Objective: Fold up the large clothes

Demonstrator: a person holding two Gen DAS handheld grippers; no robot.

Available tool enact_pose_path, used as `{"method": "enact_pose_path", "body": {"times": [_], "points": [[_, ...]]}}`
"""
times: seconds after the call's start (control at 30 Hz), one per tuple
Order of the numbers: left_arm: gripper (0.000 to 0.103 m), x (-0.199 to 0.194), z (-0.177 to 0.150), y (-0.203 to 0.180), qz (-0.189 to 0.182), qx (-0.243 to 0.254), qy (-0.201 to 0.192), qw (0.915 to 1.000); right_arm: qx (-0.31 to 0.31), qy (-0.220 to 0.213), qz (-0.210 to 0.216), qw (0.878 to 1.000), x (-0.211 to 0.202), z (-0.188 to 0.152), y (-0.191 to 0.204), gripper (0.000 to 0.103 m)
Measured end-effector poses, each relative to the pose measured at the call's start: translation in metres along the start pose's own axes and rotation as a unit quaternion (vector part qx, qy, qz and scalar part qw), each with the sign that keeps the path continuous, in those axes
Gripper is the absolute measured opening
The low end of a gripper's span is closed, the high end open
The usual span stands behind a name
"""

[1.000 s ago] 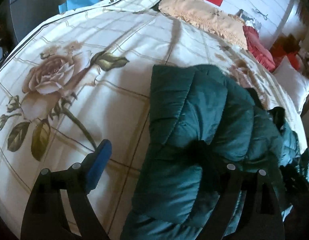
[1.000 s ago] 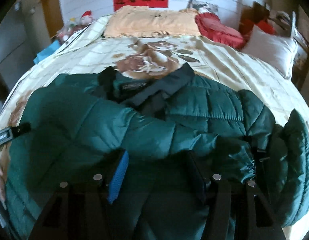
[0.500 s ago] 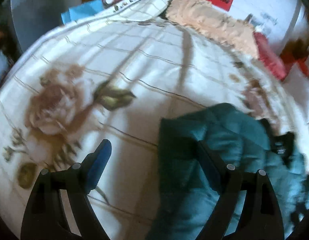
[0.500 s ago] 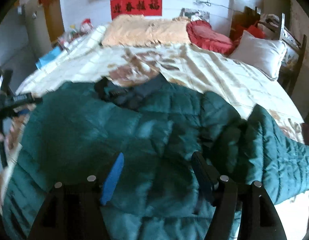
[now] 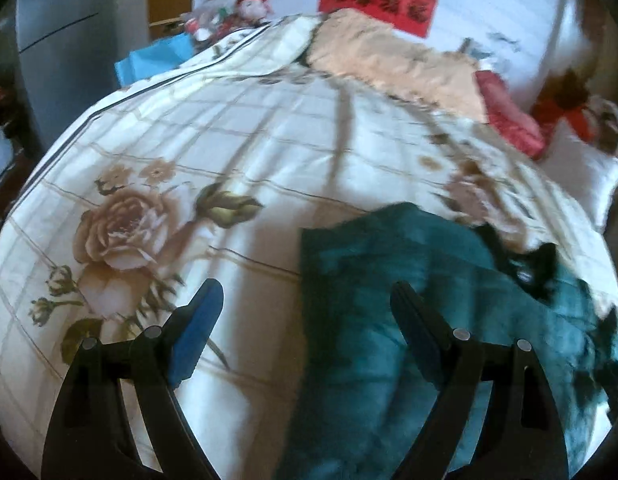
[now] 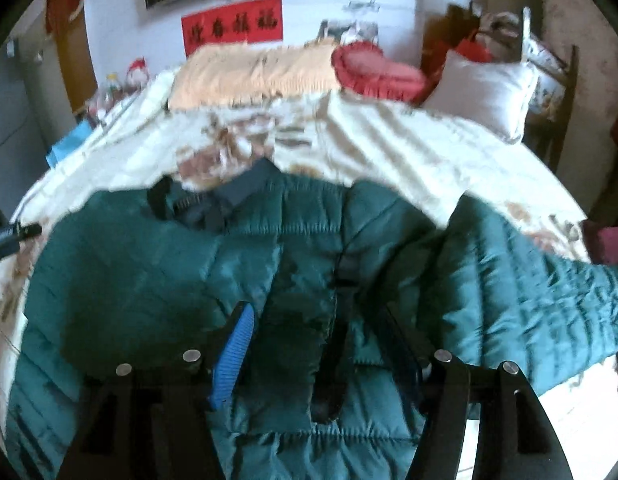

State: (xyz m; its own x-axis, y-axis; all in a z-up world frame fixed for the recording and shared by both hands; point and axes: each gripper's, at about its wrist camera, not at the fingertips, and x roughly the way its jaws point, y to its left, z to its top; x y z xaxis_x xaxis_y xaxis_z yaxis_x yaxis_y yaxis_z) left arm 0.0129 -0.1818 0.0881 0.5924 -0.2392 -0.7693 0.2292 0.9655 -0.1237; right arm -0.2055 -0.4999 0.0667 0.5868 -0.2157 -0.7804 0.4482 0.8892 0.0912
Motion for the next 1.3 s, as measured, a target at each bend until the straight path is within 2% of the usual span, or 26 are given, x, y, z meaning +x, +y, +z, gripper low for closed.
{"method": "enact_pose_path", "body": {"times": [0.17,0.3,0.4,0.47,0.57,0.77,0.87,0.97,1.03,1.17,1.3], "points": [[0.086,-0.013,-0.022,-0.017,-0.032,0.009,0.006,0.9994,-0.023,0.011,0.002,1.0,0.006,0.003,0.019,0.062],[0.086,-0.003,-0.042,-0.029,-0.015,0.035,0.023,0.999,-0.039,0.037,0.004,0.999,0.029,0.001,0.03,0.058],[0.087,0.013,-0.054,-0.03,-0.007,0.037,0.043,0.9984,-0.054,0.06,-0.025,0.996,0.051,-0.005,0.029,0.055],[0.087,0.018,-0.058,-0.027,-0.012,0.025,0.049,0.9984,-0.06,0.06,-0.046,0.995,0.058,-0.007,0.025,0.055],[0.087,0.019,-0.06,-0.025,-0.015,0.015,0.05,0.9985,-0.039,0.063,-0.032,0.997,0.045,-0.006,0.018,0.055],[0.086,0.011,-0.062,-0.028,-0.013,0.025,0.045,0.9986,-0.056,0.017,0.002,0.998,-0.003,-0.014,0.03,0.055],[0.086,0.01,-0.065,-0.033,-0.006,0.036,0.044,0.9984,-0.067,0.026,0.009,0.997,0.001,-0.023,0.039,0.055],[0.086,0.006,-0.067,-0.033,-0.005,0.036,0.045,0.9983,-0.082,0.05,-0.009,0.995,0.025,-0.035,0.041,0.055],[0.086,-0.001,-0.067,-0.035,-0.005,0.039,0.042,0.9983,-0.081,0.05,-0.014,0.995,0.033,-0.038,0.038,0.055],[0.086,-0.023,-0.07,-0.043,-0.009,0.056,0.022,0.9981,-0.062,0.055,-0.012,0.996,0.025,-0.036,0.03,0.055],[0.086,-0.042,-0.071,-0.057,-0.031,0.062,0.002,0.9976,-0.048,0.047,0.007,0.998,0.003,-0.037,0.021,0.055]]}}
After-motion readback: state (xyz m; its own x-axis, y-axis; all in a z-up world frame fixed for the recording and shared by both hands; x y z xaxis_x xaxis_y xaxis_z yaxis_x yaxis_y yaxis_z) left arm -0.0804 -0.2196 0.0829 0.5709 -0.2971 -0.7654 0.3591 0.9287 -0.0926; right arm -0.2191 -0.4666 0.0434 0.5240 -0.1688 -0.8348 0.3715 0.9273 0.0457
